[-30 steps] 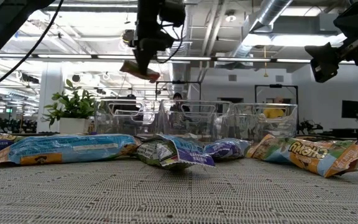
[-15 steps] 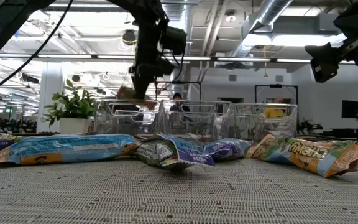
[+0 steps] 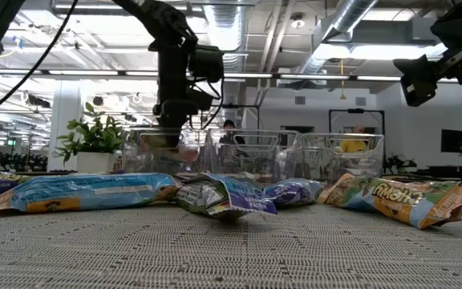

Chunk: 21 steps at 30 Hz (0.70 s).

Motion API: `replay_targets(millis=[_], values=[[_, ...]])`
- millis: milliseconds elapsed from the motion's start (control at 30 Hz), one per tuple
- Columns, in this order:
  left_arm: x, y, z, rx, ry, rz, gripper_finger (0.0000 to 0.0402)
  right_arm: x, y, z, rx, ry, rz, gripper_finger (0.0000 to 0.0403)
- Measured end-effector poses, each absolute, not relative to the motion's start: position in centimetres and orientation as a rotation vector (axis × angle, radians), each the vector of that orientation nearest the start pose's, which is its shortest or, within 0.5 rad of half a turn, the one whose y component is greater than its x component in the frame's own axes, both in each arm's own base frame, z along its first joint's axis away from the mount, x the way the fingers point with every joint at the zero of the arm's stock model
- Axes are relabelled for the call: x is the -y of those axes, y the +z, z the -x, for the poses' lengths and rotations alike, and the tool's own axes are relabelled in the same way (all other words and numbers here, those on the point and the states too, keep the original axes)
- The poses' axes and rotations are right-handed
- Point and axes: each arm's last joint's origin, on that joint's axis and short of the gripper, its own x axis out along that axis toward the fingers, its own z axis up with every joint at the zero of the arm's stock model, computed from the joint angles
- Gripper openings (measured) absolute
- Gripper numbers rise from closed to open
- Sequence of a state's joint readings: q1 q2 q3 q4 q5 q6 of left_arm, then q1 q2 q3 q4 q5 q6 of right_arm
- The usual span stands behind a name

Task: Pick and place Granola Bars by type
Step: Put the red granola bar into the left transparent bin, then put the blue granola bar into the right transparent bin

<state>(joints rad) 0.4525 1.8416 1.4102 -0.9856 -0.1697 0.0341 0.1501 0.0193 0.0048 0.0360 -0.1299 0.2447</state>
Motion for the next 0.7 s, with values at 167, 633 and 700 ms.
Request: replay_targets(millis=[167, 633, 700], values=[[-15.9, 21.4, -31.6, -1.415, 0.486, 0.178, 0.0133, -1.8, 16.7, -9.7, -0.013, 0.281, -0.243, 0.026], [-14.2, 27.1, -30.7, -1.187, 0.505, 0.079, 0.0181, -1.8, 16.7, -9.7, -0.013, 0.282, -0.243, 0.026], [-13.5, 28.8, -30.4, -1.109, 0.499, 0.063, 0.0181, -1.8, 16.7, -9.7, -0.013, 0.282, -0.243, 0.026]])
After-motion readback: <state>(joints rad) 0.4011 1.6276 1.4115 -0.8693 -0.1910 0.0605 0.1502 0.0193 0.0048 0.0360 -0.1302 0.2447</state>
